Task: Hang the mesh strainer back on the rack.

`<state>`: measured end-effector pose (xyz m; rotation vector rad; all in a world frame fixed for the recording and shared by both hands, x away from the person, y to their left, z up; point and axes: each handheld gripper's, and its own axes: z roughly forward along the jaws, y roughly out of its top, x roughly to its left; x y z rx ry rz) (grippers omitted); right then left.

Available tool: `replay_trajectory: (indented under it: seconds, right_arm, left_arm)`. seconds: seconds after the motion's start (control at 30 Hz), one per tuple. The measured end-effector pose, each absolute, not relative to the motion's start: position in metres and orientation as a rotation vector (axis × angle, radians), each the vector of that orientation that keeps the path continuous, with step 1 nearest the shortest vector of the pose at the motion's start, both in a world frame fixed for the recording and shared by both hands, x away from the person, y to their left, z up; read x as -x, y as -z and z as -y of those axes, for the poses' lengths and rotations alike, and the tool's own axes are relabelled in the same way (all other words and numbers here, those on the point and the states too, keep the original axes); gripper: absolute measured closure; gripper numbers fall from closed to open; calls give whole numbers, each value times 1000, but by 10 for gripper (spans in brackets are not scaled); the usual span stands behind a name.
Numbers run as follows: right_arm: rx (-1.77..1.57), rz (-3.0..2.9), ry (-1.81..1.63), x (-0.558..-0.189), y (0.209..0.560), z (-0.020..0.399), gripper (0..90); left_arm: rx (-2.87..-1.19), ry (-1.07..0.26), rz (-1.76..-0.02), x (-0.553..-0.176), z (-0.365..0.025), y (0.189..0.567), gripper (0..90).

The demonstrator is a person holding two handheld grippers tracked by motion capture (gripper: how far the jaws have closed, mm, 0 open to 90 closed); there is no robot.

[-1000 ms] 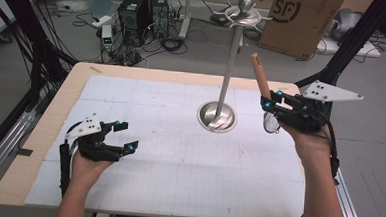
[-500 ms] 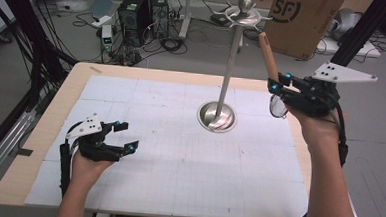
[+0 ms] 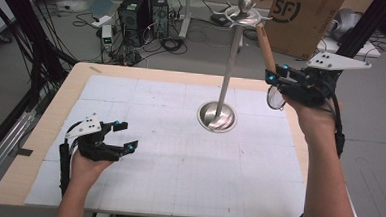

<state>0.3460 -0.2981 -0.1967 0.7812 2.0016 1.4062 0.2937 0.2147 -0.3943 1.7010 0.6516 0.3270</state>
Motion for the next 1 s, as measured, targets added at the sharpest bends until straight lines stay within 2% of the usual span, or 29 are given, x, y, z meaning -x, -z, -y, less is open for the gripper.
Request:
replay_trajectory:
  seconds: [1.0]
  right_arm:
    - [-840, -2015, -1370, -362, 203, 289, 685]
  left_arm:
    - [-1694, -329, -661, -294, -217, 394, 199]
